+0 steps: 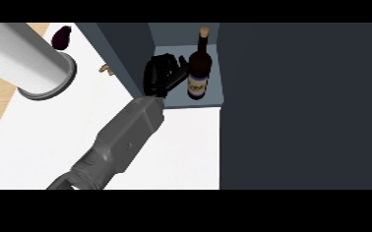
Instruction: Pick up the wine, place it into the cabinet and close the cabinet
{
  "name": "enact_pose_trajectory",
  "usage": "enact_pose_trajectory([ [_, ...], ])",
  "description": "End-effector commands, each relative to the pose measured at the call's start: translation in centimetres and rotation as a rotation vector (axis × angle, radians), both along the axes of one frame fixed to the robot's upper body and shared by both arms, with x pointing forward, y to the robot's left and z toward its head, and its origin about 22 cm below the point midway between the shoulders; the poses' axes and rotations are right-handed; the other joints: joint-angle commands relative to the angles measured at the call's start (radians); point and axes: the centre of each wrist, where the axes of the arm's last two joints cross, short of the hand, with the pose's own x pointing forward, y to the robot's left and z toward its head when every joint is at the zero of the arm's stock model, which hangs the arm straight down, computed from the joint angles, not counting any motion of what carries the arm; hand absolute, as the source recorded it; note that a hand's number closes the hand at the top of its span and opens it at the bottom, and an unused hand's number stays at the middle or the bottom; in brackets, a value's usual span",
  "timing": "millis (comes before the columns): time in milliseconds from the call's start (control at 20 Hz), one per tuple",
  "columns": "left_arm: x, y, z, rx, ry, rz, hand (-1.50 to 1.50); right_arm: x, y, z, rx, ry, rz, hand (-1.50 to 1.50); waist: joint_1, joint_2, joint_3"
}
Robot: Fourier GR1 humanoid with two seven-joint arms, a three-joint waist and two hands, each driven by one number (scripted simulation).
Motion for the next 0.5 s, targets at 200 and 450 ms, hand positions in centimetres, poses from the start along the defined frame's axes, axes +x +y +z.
enact_pose_trajectory([
  [200, -0.3, 1.6, -1.9, 0.01, 0.02, 0.055, 1.5, -0.3, 1.2, -0.2, -0.014, -0.002, 0.011, -1.5, -0.01, 0.005, -0.001],
  [450, -0.8, 2.5, -3.0, 0.0, 0.009, 0.073, 1.5, 0.1, -0.8, 0.0, -0.014, -0.001, -0.002, -1.5, -0.005, 0.004, -0.001],
])
